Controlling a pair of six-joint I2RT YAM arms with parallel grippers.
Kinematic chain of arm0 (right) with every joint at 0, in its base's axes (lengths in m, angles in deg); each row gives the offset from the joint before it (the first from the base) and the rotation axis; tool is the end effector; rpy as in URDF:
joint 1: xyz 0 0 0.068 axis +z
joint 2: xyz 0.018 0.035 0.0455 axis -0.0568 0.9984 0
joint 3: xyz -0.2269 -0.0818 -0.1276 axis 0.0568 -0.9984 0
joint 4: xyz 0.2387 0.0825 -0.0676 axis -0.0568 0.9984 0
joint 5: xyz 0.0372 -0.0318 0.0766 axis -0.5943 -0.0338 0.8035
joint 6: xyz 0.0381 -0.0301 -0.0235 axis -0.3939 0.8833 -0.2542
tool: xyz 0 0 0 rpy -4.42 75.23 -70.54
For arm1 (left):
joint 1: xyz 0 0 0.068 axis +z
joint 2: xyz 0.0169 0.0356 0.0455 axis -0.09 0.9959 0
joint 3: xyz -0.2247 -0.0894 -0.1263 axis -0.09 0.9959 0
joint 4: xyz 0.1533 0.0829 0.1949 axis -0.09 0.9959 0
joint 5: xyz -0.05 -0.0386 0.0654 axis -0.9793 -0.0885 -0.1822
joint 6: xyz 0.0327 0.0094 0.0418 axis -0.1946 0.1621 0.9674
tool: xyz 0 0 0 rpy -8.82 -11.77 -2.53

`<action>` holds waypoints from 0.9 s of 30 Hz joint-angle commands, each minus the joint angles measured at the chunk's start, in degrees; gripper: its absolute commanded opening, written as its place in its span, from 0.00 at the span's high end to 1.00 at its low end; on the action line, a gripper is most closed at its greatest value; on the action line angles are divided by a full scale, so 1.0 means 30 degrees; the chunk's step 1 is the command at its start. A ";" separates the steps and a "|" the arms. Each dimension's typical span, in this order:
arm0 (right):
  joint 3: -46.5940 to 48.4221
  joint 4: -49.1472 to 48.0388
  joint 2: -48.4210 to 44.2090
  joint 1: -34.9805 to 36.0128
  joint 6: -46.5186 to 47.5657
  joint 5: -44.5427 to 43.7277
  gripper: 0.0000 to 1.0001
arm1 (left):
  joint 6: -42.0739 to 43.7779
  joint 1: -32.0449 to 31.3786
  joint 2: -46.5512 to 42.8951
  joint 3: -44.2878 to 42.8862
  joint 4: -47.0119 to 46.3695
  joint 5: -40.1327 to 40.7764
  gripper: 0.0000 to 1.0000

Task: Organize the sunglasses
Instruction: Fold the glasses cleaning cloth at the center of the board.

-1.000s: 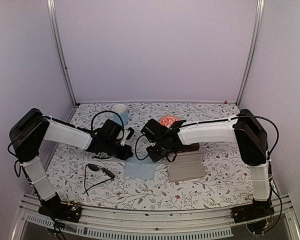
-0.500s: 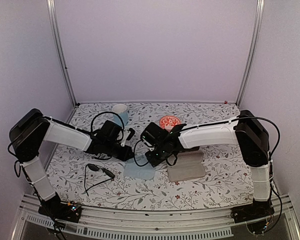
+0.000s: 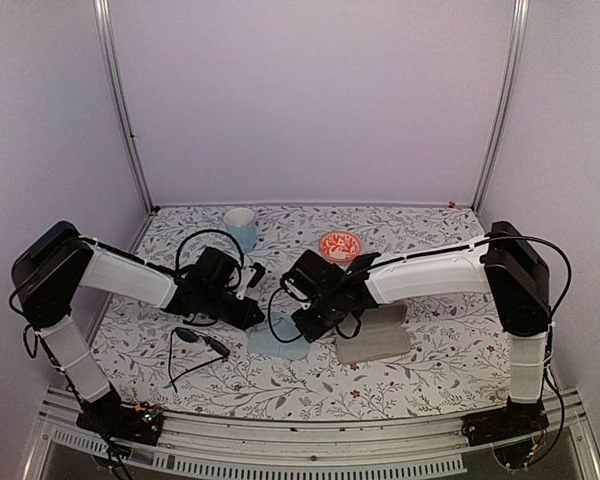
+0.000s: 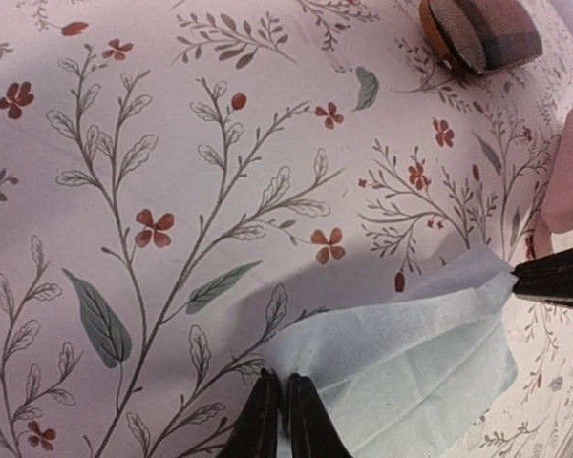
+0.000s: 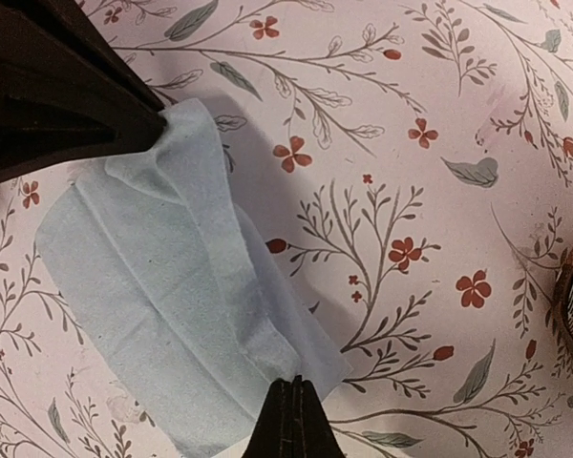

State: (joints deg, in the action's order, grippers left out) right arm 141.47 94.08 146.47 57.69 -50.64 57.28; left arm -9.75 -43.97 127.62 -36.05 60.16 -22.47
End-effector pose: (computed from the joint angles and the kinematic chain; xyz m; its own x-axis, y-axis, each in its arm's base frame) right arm 0.2122 0.3726 0.1620 -0.6411 -0.6029 -0.4749 -0.6904 0.7233 0.0137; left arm 0.2447 -0.2064 0.1240 -0.7938 0.2631 -0.5483 0.5009 0.7942 -0.3440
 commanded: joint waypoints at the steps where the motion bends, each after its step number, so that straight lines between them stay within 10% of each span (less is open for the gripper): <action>1: -0.0556 -0.0481 -0.0898 0.0263 -0.0280 0.0443 0.99 | 0.0039 0.0200 -0.0663 0.0382 -0.0530 -0.0374 0.92; 27: -0.1482 -0.0833 -0.1019 0.0934 -0.0998 0.0858 0.98 | 0.0688 -0.0445 -0.1815 0.1295 0.0229 -0.1202 1.00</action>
State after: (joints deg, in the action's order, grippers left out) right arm 137.89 92.66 145.58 59.81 -52.39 59.34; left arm -8.83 -44.65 123.69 -32.72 60.03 -24.96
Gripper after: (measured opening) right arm 0.021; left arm 0.004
